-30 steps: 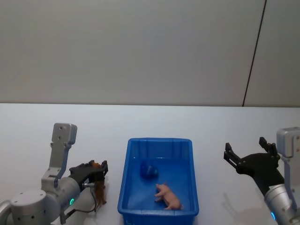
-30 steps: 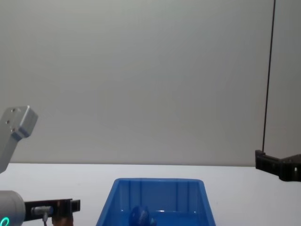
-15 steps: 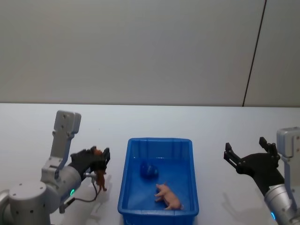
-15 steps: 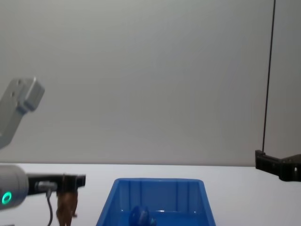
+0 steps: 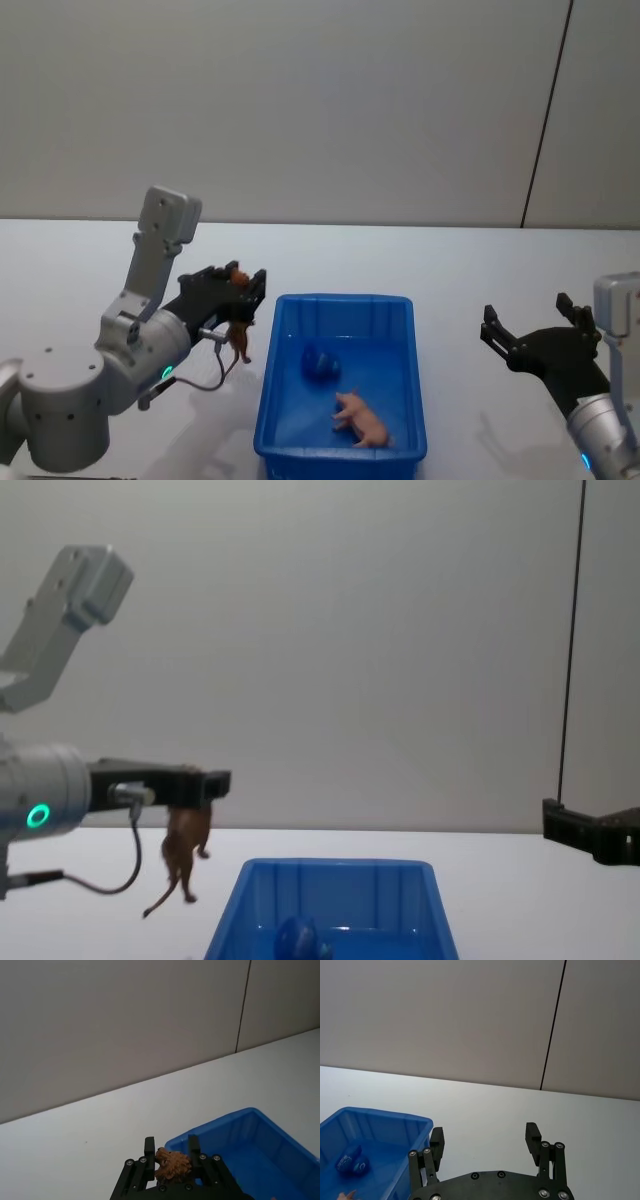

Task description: Pick up the two dolls from the table and place them into the box.

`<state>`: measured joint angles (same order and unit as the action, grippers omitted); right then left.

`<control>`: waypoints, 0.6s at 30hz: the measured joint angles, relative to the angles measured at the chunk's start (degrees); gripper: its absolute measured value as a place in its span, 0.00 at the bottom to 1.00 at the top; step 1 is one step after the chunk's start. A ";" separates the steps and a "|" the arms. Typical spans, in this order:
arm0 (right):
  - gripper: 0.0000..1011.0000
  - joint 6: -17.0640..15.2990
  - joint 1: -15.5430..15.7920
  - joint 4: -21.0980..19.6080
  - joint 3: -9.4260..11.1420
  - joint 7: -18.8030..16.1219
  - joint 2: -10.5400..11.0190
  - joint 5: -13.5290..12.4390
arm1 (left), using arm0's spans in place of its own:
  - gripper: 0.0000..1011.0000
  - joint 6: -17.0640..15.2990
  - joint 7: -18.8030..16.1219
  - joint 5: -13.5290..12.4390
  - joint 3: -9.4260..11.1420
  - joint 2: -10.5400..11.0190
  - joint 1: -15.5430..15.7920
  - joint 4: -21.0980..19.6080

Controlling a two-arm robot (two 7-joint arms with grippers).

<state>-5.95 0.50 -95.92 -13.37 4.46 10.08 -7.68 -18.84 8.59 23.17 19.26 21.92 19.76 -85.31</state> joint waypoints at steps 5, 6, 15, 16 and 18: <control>0.99 0.00 0.00 0.00 0.00 0.00 0.00 0.00 | 0.38 1.43 3.96 -0.38 0.22 -0.43 0.99 0.00; 0.99 0.00 0.00 0.00 0.00 0.00 0.00 0.00 | 0.38 1.77 4.68 -0.37 0.25 -0.52 1.15 0.07; 0.99 0.00 0.00 0.00 0.00 0.00 0.00 0.00 | 0.40 5.21 11.49 1.02 0.96 -1.99 2.89 2.47; 0.99 0.00 0.00 0.00 0.00 0.00 0.00 0.00 | 0.43 5.87 12.67 1.47 1.13 -2.31 3.21 3.06; 0.99 0.00 0.00 0.00 0.00 0.00 0.00 0.00 | 0.50 6.95 14.33 2.13 1.45 -2.93 3.70 4.20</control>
<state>-5.95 0.50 -95.92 -13.37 4.46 10.08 -7.68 -11.89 22.92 25.30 20.71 18.99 23.46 -81.11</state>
